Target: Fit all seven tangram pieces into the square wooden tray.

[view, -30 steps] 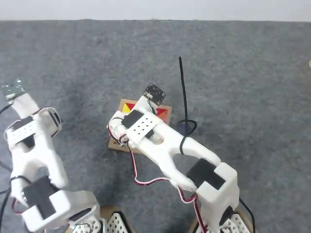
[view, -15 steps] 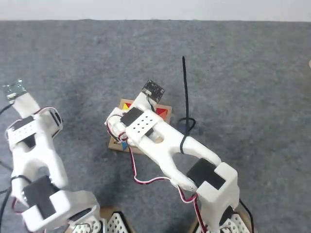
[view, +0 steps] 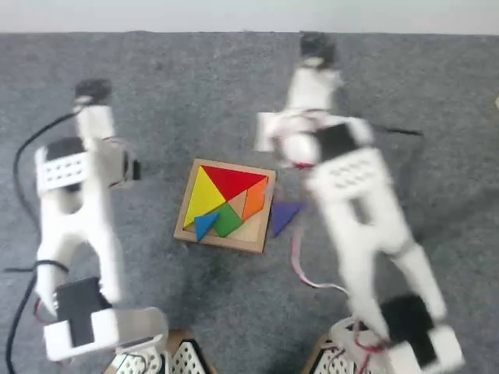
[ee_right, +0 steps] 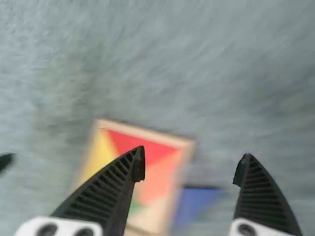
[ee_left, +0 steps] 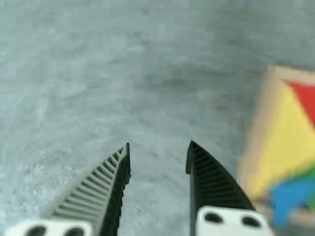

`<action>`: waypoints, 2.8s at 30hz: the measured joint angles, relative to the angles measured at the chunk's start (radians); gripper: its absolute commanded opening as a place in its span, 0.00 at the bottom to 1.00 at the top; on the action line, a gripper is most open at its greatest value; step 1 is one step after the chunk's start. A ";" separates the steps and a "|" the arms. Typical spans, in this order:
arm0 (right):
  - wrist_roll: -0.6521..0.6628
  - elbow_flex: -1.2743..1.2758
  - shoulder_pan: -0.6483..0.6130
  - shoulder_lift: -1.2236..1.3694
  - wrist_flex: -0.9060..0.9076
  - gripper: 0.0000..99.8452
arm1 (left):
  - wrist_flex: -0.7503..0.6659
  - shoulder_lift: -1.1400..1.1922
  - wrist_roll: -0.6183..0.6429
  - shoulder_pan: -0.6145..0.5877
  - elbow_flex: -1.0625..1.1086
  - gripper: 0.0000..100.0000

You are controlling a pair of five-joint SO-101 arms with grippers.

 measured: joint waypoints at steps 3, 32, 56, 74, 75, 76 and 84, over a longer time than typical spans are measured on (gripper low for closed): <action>0.196 0.037 0.106 -0.109 0.138 0.30 | 0.138 -0.014 -0.061 0.123 -0.071 0.19; 0.457 0.907 0.219 -0.252 -0.262 0.30 | -0.230 -0.519 -0.327 0.288 0.712 0.29; 0.457 0.907 0.219 -0.252 -0.262 0.30 | -0.284 -0.523 -0.308 0.364 0.767 0.27; 0.457 0.907 0.219 -0.252 -0.262 0.30 | -0.414 -0.311 -0.330 0.287 0.723 0.28; 0.457 0.907 0.219 -0.252 -0.262 0.30 | -0.408 -0.311 -0.341 0.275 0.709 0.28; 0.457 0.907 0.219 -0.252 -0.262 0.30 | -0.402 -0.307 -0.353 0.255 0.692 0.28; 0.457 0.907 0.219 -0.252 -0.262 0.30 | -0.364 -0.298 -0.393 0.199 0.620 0.28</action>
